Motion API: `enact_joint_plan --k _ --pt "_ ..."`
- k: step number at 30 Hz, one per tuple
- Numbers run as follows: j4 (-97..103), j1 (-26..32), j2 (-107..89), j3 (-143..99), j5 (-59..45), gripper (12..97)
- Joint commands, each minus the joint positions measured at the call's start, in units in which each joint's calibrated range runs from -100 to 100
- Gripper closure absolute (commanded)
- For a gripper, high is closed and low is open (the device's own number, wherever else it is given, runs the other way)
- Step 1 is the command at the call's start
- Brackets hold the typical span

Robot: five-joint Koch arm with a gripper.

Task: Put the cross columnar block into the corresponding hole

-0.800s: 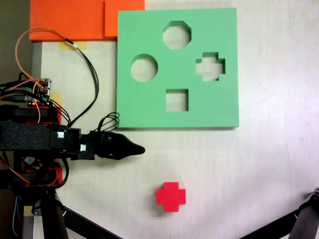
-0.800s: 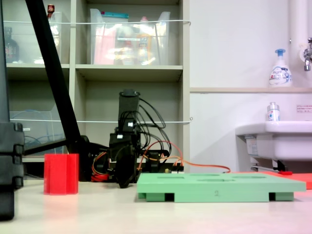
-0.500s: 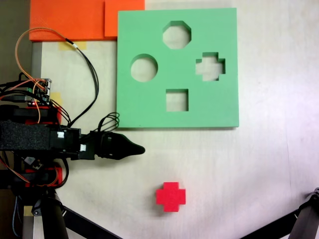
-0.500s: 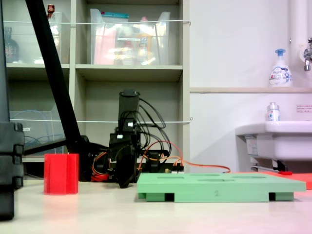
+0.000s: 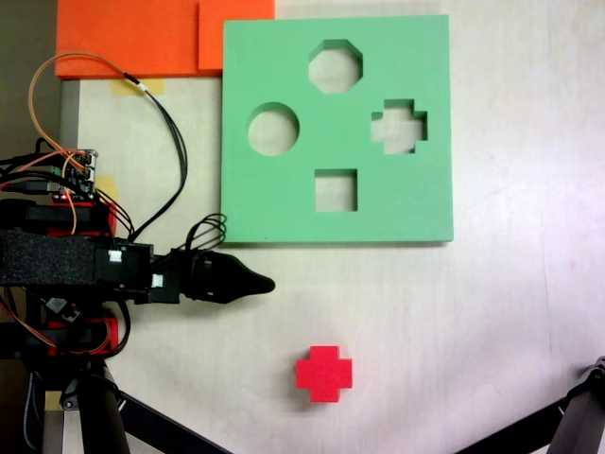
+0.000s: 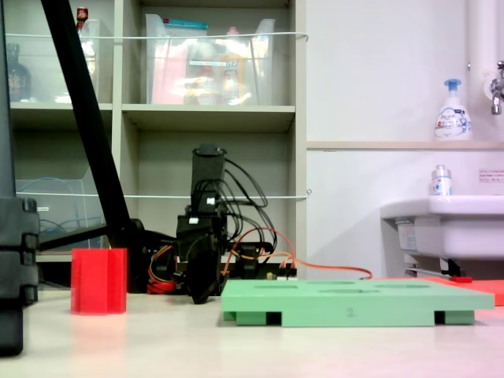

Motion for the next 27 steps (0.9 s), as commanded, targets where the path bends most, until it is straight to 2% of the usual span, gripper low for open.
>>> enact_joint_plan --k 1,3,5,8,11,13,19,24,27 --pt "-5.02 -0.05 -0.41 -1.08 0.24 60.4" --pt "-4.92 -0.39 -0.41 -1.08 0.49 58.1" --pt "-3.58 -1.47 -0.41 -1.08 6.01 57.5" --pt "1.53 -2.74 -0.41 -1.08 16.31 58.8" --pt "0.08 -4.20 -0.41 -1.08 21.00 62.4" --pt "-11.86 -4.74 -0.41 1.71 24.91 62.5" --pt "-57.60 -5.18 -0.41 29.63 32.63 63.6" --pt "-80.51 -5.27 -0.41 47.38 34.77 65.7" --pt "-86.87 -7.81 2.94 59.34 33.99 65.8"
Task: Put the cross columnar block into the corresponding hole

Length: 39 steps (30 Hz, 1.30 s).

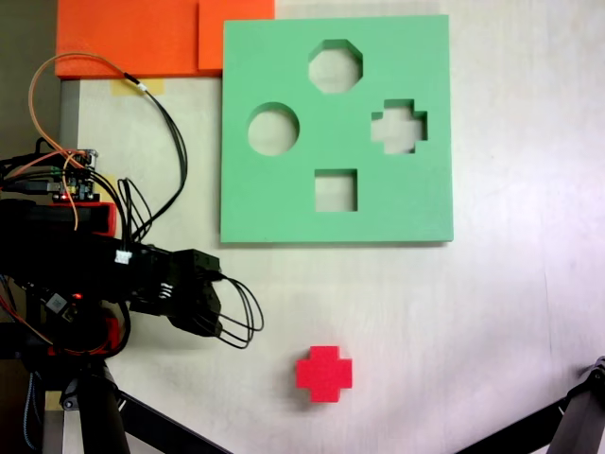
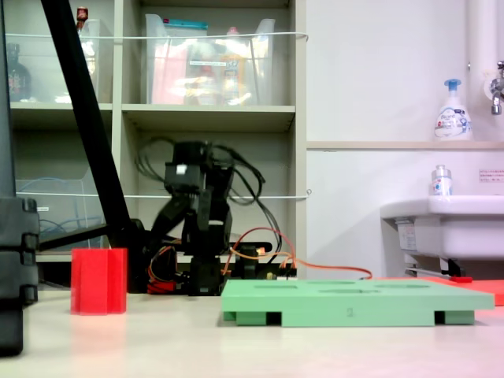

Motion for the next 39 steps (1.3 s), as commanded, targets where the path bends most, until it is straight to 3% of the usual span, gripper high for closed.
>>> enact_joint_plan --k 1,4,15,26,39 --pt "-10.05 -2.05 7.14 11.31 -1.17 65.7" --pt "-14.00 -3.61 16.22 20.68 -1.76 63.4" --pt "-19.78 -4.20 54.77 48.49 -2.34 15.9" --pt "-19.29 -4.05 82.70 63.65 -2.88 15.9" --pt "-15.92 -3.42 99.18 69.73 -2.88 15.9"
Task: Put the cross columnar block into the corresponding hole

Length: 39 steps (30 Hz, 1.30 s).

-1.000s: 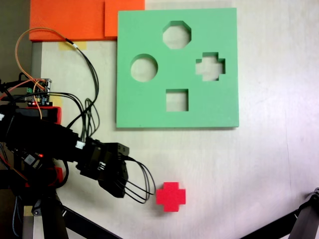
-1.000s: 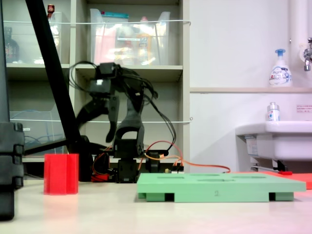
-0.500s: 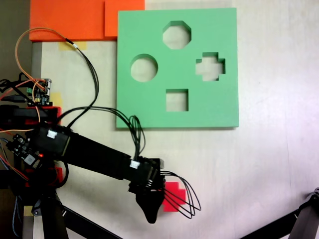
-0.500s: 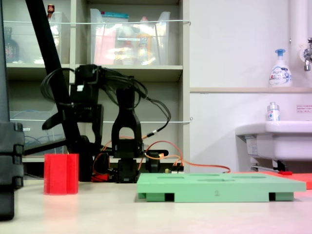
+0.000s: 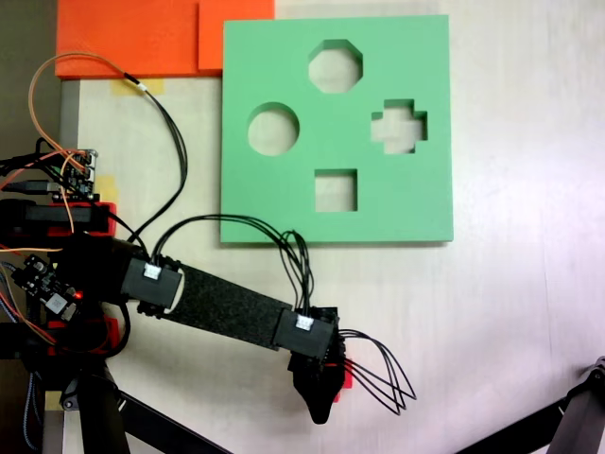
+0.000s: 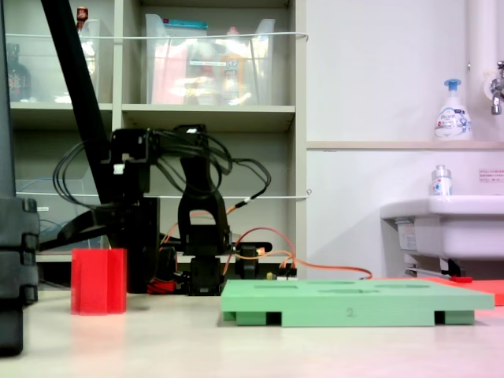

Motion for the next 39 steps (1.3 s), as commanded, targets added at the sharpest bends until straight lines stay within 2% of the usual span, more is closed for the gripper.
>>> enact_joint_plan --k 1,17,20,28,39 --pt "0.91 0.00 0.43 3.39 -0.49 15.9" --pt "2.07 -0.63 7.55 3.29 -0.63 17.9" --pt "2.07 -1.07 7.97 2.79 -0.63 34.0" --pt "1.01 -1.17 7.97 2.19 -0.63 57.2" --pt "-7.37 -1.27 3.08 2.19 -0.49 67.3"
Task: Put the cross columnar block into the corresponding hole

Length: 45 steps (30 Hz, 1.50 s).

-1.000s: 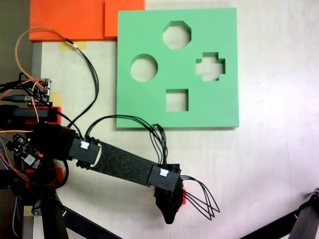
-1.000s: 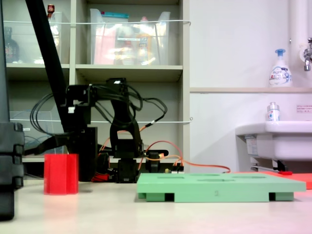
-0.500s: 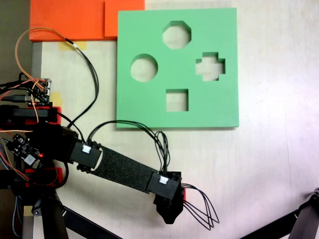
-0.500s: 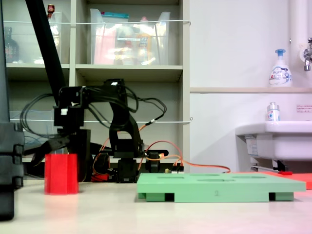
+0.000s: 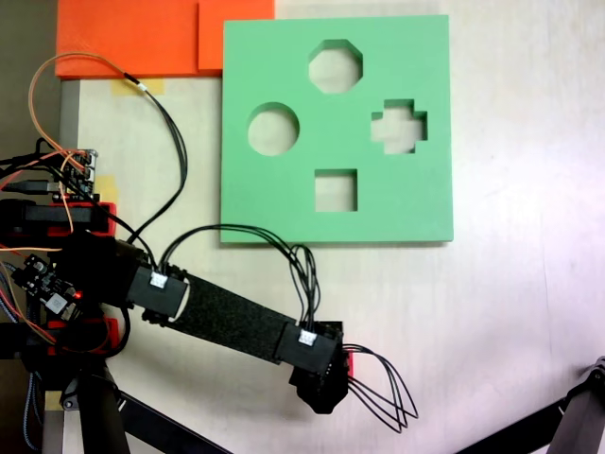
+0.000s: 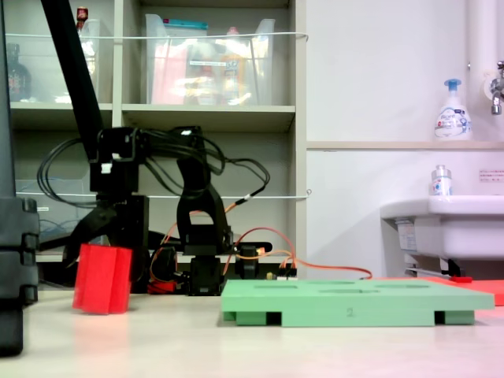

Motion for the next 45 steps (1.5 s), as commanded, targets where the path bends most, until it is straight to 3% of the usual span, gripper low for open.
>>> enact_joint_plan --k 1,14,23,33,45 --pt "-6.57 0.05 -2.68 -0.06 -0.15 67.3" --pt "-7.44 4.10 -28.52 0.54 4.59 67.3" --pt "-7.44 16.07 -38.99 5.62 17.44 70.3" --pt "-2.72 26.76 -23.91 20.28 26.57 70.3" --pt "4.40 28.03 5.70 43.31 26.91 70.3"
